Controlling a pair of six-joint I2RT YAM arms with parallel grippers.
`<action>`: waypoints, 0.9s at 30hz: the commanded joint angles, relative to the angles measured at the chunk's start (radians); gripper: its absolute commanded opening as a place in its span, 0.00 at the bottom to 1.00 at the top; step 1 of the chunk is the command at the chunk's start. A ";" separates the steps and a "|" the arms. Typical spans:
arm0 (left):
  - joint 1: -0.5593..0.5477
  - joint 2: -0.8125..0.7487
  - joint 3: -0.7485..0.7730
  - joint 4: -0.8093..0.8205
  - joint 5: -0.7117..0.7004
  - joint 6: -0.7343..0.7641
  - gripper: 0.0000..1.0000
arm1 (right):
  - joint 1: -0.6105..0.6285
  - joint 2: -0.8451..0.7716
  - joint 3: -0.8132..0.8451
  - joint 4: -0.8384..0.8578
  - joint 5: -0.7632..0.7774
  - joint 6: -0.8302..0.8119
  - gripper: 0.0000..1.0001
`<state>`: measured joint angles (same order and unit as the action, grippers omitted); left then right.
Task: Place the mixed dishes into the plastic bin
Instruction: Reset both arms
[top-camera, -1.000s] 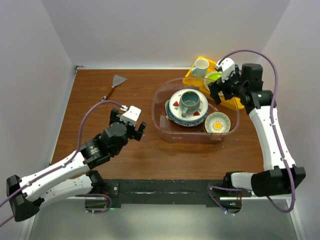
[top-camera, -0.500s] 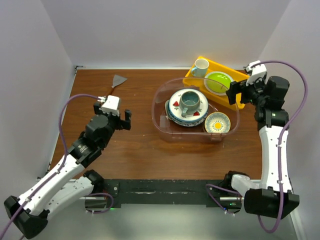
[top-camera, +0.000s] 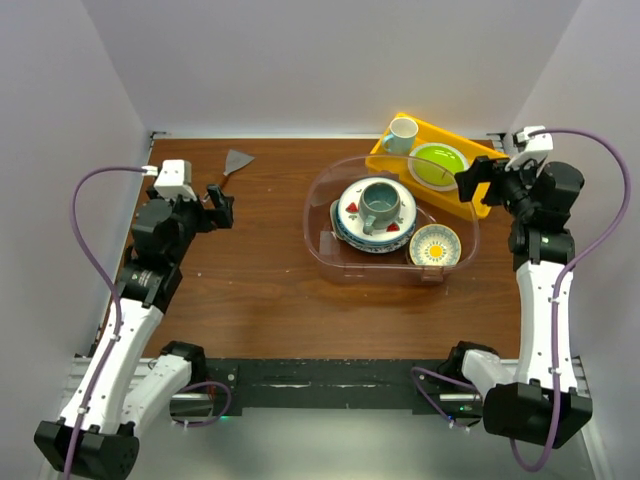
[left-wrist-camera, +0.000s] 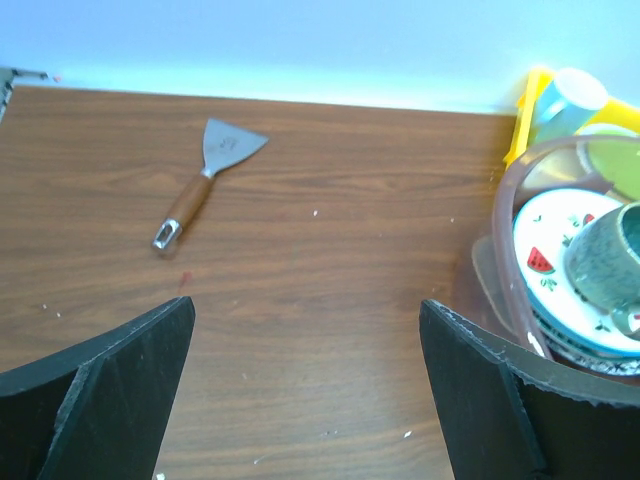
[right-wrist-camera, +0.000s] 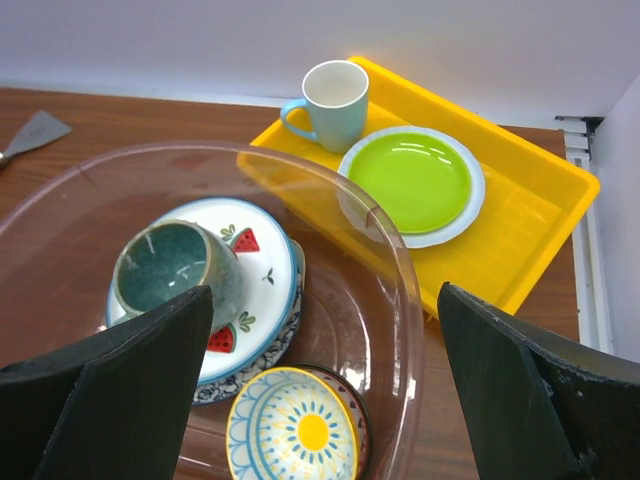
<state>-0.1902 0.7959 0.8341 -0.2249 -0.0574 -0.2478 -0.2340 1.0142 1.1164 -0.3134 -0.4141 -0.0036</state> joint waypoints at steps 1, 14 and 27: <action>0.008 -0.023 0.072 -0.022 -0.025 0.025 1.00 | -0.007 -0.016 0.025 0.076 0.041 0.123 0.98; 0.008 -0.060 0.115 -0.070 -0.032 0.050 1.00 | -0.008 -0.026 0.108 0.011 0.126 0.157 0.98; 0.008 -0.067 0.143 -0.093 -0.019 0.056 1.00 | -0.008 -0.034 0.158 -0.038 0.126 0.146 0.98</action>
<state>-0.1902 0.7391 0.9337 -0.3252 -0.0853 -0.2138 -0.2367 1.0046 1.2213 -0.3428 -0.3038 0.1387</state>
